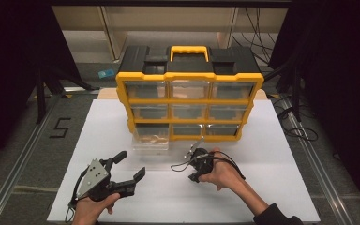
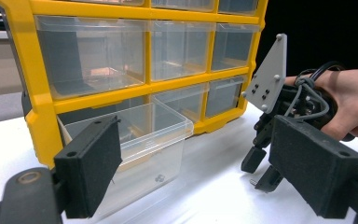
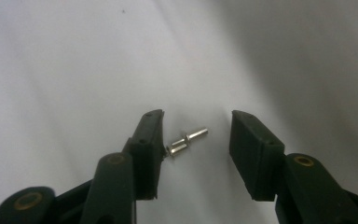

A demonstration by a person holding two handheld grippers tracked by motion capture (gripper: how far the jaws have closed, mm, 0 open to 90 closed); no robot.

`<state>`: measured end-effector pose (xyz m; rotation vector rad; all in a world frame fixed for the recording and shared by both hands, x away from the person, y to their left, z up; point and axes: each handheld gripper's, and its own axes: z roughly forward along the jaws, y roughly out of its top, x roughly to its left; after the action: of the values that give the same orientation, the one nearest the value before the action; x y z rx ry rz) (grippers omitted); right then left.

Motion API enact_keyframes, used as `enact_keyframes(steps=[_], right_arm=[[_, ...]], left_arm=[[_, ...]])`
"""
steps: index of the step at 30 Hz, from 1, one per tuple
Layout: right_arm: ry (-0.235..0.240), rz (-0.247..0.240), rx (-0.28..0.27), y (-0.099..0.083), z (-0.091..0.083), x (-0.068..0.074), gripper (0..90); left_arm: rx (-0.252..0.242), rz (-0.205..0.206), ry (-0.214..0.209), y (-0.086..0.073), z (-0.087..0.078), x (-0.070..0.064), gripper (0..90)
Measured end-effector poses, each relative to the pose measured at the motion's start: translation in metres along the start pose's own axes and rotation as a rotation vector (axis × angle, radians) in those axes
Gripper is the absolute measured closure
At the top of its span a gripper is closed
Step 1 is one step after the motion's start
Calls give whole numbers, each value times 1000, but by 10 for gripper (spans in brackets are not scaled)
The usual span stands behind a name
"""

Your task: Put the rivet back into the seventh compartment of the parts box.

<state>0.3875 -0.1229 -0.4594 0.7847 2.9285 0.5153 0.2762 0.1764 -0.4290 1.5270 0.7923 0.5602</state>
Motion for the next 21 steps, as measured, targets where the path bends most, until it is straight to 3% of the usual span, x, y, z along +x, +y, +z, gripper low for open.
enact_keyframes(steps=[6, 7, 11, 14, 15, 19, 21], right_arm=[[-9, 1, 9, 1, 3, 3, 689], [-20, -24, 6, 1, 3, 3, 731], [-10, -35, 11, 2, 3, 6, 823], [-11, -38, 18, 2, 3, 8, 826], [-22, -66, 14, 3, 4, 7, 827], [-24, -99, -10, 4, 3, 7, 828], [-37, -91, -9, 6, -2, 9, 828]], left_arm=[[-2, 1, -4, 0, 0, 0, 165], [-3, 1, -4, 0, 0, 0, 165], [-4, 0, -4, 0, 0, -1, 166], [-4, 0, -4, 0, 0, 0, 166], [-4, 1, -4, 0, 0, 0, 166], [-5, 1, -4, 0, 0, 0, 166], [-5, -1, -2, 0, 0, 0, 166]])
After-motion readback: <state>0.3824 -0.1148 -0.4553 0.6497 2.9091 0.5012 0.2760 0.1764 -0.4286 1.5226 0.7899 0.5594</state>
